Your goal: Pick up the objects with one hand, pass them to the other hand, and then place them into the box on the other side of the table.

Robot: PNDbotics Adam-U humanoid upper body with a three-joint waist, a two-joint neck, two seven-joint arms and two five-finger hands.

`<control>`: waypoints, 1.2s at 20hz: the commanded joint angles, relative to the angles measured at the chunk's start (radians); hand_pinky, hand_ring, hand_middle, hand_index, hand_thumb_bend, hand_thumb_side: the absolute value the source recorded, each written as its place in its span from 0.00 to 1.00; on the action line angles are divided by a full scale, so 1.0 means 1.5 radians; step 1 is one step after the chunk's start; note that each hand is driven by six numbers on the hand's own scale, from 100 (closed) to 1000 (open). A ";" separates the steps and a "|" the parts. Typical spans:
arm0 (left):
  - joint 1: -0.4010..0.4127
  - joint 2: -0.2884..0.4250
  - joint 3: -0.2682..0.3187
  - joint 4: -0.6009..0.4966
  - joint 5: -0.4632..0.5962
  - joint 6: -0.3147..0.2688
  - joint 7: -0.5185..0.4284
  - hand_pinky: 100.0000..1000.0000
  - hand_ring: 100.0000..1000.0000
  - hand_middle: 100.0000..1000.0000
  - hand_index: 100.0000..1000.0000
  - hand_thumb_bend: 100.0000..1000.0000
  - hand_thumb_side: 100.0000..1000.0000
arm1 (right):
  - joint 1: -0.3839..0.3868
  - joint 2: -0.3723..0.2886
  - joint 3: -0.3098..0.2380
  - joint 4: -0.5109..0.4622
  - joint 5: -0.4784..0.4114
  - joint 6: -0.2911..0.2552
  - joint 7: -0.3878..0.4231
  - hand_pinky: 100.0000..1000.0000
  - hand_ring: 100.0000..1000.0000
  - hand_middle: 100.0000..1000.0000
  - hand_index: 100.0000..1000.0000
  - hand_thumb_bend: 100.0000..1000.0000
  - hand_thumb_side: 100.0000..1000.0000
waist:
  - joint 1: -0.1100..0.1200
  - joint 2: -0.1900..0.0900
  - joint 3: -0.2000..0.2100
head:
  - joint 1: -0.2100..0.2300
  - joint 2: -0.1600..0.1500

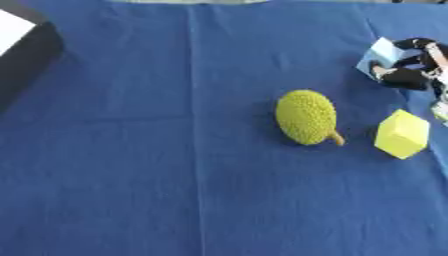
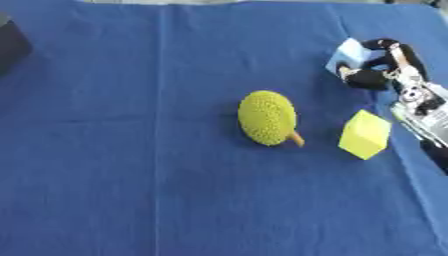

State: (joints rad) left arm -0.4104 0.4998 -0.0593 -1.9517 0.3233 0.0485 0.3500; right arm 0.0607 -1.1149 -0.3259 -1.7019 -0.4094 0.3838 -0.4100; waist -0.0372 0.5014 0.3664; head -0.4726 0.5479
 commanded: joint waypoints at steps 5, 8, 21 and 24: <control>-0.001 0.017 0.002 -0.010 -0.001 0.001 -0.002 0.68 0.59 0.65 0.73 0.00 0.77 | 0.002 -0.014 0.003 0.003 0.003 0.008 0.002 0.60 0.70 0.80 0.70 0.14 0.03 | 0.003 -0.009 0.000 | -0.002 -0.006; -0.001 0.017 0.002 -0.011 -0.001 0.000 -0.002 0.68 0.59 0.65 0.73 0.00 0.77 | 0.001 -0.014 0.003 0.003 0.006 0.007 0.000 0.59 0.68 0.78 0.69 0.10 0.00 | 0.003 -0.009 0.000 | -0.002 -0.006; 0.001 0.020 0.001 -0.012 0.000 0.000 -0.004 0.68 0.60 0.65 0.73 0.00 0.77 | 0.002 -0.018 0.003 -0.020 0.010 -0.015 -0.044 0.50 0.58 0.69 0.60 0.00 0.00 | 0.003 -0.019 -0.004 | 0.001 -0.001; 0.003 0.021 0.002 -0.012 0.000 0.000 -0.005 0.68 0.60 0.65 0.73 0.00 0.76 | 0.006 -0.019 0.004 -0.033 0.010 -0.020 -0.051 0.49 0.57 0.68 0.59 0.00 0.00 | 0.004 -0.022 -0.007 | 0.002 0.001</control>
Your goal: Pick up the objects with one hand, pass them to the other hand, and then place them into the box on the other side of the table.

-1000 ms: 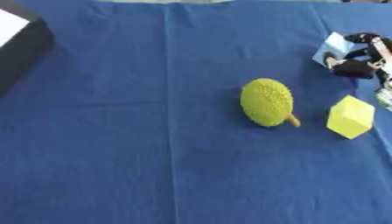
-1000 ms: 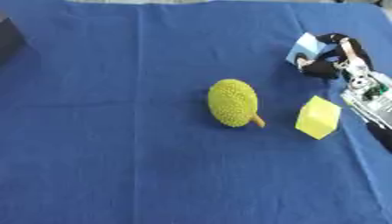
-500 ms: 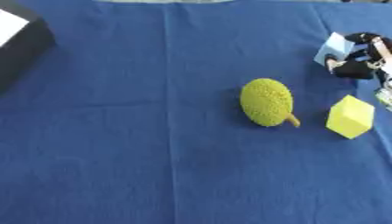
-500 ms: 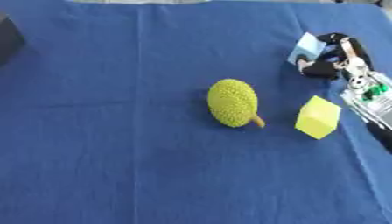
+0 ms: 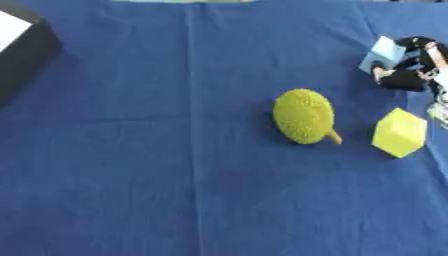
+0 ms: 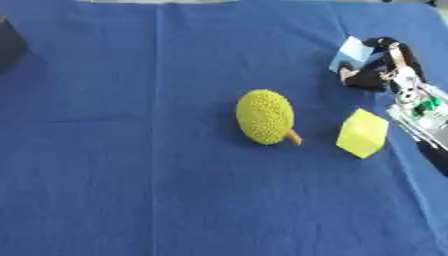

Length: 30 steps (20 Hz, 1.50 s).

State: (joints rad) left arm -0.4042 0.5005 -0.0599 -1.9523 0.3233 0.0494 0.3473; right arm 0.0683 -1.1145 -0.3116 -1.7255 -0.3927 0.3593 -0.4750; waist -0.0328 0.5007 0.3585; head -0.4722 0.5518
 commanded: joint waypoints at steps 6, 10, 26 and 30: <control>0.000 0.025 0.001 -0.012 0.000 -0.001 -0.005 0.68 0.60 0.65 0.73 0.00 0.75 | 0.006 -0.021 -0.001 -0.054 0.003 -0.005 -0.016 0.47 0.56 0.69 0.59 0.00 0.00 | 0.004 -0.028 -0.012 | 0.007 0.003; -0.003 0.029 -0.001 -0.014 0.001 -0.001 -0.008 0.68 0.60 0.65 0.73 0.00 0.74 | 0.008 -0.022 0.000 -0.072 0.006 0.001 -0.025 0.46 0.56 0.70 0.60 0.00 0.00 | 0.005 -0.033 -0.018 | 0.010 0.003; -0.012 0.042 -0.007 -0.018 0.007 -0.001 -0.020 0.68 0.60 0.65 0.73 0.00 0.70 | 0.019 -0.012 0.021 -0.163 -0.011 0.001 -0.059 0.39 0.52 0.69 0.58 0.00 0.00 | 0.013 -0.063 -0.046 | 0.028 0.022; -0.019 0.046 -0.012 -0.018 0.011 0.001 -0.028 0.69 0.60 0.65 0.73 0.00 0.67 | 0.005 -0.018 0.041 -0.180 -0.032 0.002 -0.069 0.36 0.51 0.69 0.58 0.00 0.00 | 0.019 -0.080 -0.060 | 0.041 0.033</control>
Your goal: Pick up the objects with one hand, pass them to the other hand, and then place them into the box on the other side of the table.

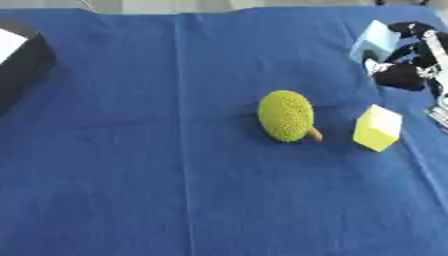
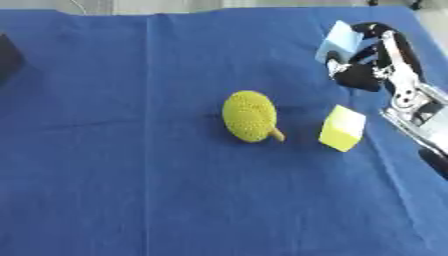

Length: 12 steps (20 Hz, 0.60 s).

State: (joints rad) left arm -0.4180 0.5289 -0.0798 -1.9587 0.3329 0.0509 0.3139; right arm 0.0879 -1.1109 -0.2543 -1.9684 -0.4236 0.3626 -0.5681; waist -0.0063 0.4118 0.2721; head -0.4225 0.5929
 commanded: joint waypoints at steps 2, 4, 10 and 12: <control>-0.012 0.030 0.000 -0.014 0.006 0.000 -0.009 0.69 0.60 0.66 0.73 0.00 0.66 | -0.016 -0.025 0.012 -0.020 -0.018 -0.008 -0.003 0.35 0.51 0.69 0.58 0.00 0.00 | 0.005 -0.029 -0.010 | 0.016 0.012; -0.017 0.033 -0.002 -0.014 0.008 0.001 -0.013 0.69 0.60 0.66 0.73 0.00 0.65 | -0.024 -0.027 0.021 -0.021 -0.023 -0.018 0.004 0.34 0.51 0.69 0.58 0.00 0.00 | 0.007 -0.037 -0.018 | 0.025 0.016; -0.038 0.044 -0.012 -0.017 0.011 0.004 -0.027 0.69 0.61 0.66 0.73 0.00 0.62 | -0.047 -0.016 0.037 -0.021 -0.051 -0.026 -0.007 0.31 0.49 0.69 0.56 0.00 0.00 | 0.008 -0.055 -0.028 | 0.042 0.024; -0.044 0.049 -0.014 -0.021 0.011 0.006 -0.033 0.69 0.61 0.66 0.73 0.00 0.61 | -0.059 -0.010 0.044 -0.021 -0.060 -0.034 -0.011 0.31 0.49 0.68 0.56 0.00 0.00 | 0.008 -0.060 -0.030 | 0.046 0.028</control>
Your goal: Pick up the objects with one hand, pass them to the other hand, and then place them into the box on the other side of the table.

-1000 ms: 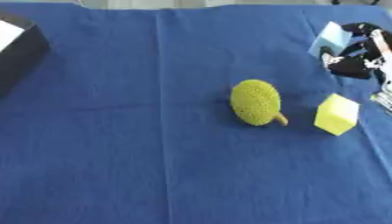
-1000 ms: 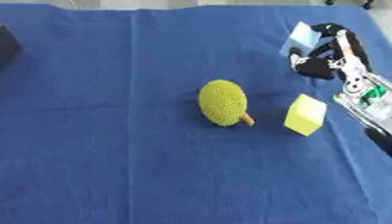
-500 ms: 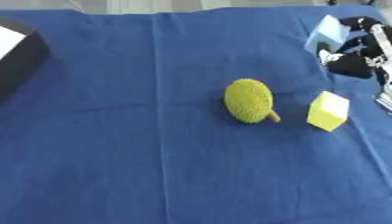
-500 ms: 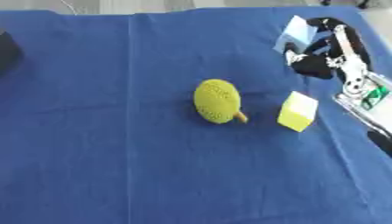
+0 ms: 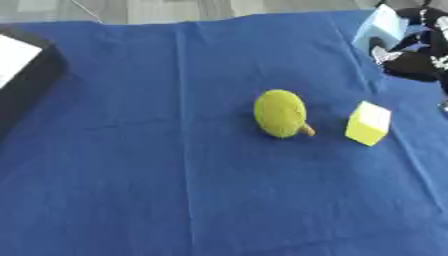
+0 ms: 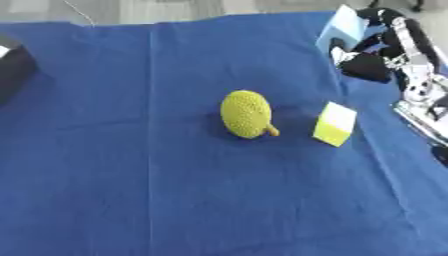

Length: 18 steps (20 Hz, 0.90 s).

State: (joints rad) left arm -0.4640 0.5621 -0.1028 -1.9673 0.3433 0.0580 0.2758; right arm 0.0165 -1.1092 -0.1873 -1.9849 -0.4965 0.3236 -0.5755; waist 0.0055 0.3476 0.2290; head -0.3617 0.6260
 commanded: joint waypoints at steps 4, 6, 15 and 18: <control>-0.025 0.034 -0.004 -0.021 0.001 -0.003 -0.021 0.69 0.61 0.66 0.74 0.00 0.59 | -0.041 0.007 0.017 -0.010 -0.011 -0.021 -0.002 0.30 0.48 0.68 0.55 0.00 0.00 | 0.002 -0.027 -0.002 | 0.010 0.015; -0.033 0.036 -0.007 -0.022 -0.002 -0.009 -0.028 0.69 0.61 0.66 0.74 0.00 0.57 | -0.061 0.019 0.027 -0.010 -0.011 -0.028 -0.002 0.30 0.48 0.68 0.55 0.00 0.00 | 0.003 -0.031 -0.002 | 0.011 0.021; -0.077 0.046 -0.028 -0.022 -0.014 -0.027 -0.067 0.69 0.61 0.66 0.74 0.00 0.54 | -0.130 0.074 0.066 -0.010 -0.012 -0.056 0.005 0.29 0.48 0.68 0.55 0.00 0.00 | 0.002 -0.046 0.004 | 0.027 0.042; -0.092 0.051 -0.033 -0.022 -0.016 -0.021 -0.074 0.69 0.62 0.66 0.74 0.00 0.53 | -0.143 0.093 0.075 -0.010 -0.001 -0.064 0.013 0.28 0.47 0.68 0.54 0.00 0.00 | 0.001 -0.049 0.003 | 0.039 0.043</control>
State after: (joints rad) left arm -0.5856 0.6013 -0.1559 -1.9832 0.3224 0.0250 0.1714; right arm -0.1874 -0.9562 -0.0695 -1.9850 -0.5075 0.2360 -0.5596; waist 0.0089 0.2993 0.2340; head -0.3108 0.6857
